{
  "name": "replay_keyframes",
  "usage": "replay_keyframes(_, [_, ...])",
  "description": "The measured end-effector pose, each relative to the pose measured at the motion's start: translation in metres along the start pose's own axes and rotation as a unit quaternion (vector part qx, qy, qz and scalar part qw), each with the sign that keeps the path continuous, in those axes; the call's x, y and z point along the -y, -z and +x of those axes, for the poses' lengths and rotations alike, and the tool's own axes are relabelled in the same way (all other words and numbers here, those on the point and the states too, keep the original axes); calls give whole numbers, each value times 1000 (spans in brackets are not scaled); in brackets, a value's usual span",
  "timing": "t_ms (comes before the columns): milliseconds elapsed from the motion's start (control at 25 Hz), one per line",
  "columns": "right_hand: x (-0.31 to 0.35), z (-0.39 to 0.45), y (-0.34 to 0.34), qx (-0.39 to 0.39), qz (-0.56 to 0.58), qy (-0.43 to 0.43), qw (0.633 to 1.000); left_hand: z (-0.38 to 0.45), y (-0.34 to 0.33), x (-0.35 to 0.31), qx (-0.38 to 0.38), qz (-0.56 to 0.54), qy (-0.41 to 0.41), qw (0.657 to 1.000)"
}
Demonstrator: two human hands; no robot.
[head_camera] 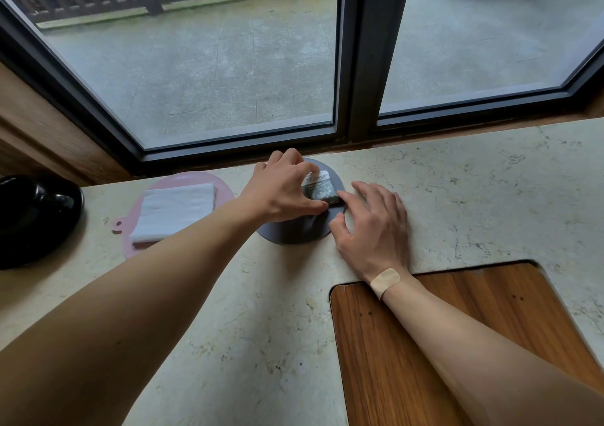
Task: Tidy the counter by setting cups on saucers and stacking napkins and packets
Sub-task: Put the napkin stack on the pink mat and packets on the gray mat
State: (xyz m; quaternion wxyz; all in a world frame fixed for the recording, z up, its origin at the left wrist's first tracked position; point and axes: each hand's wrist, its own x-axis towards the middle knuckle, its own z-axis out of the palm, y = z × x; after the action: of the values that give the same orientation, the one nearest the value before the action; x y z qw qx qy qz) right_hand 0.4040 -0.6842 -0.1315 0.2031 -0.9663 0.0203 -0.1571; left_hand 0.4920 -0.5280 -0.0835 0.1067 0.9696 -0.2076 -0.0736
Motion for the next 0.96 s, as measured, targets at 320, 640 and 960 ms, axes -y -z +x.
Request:
replay_keyframes(320, [-1, 0, 0, -26, 18, 3, 1000, 3, 1, 0, -1, 10, -27, 1000])
replay_keyframes(640, [-2, 0, 0, -20, 10, 8, 1000, 2, 0, 1, 11, 17, -27, 999])
replay_keyframes(960, [-2, 0, -1, -17, 6, 10, 1000, -1, 0, 0, 14, 14, -21, 1000])
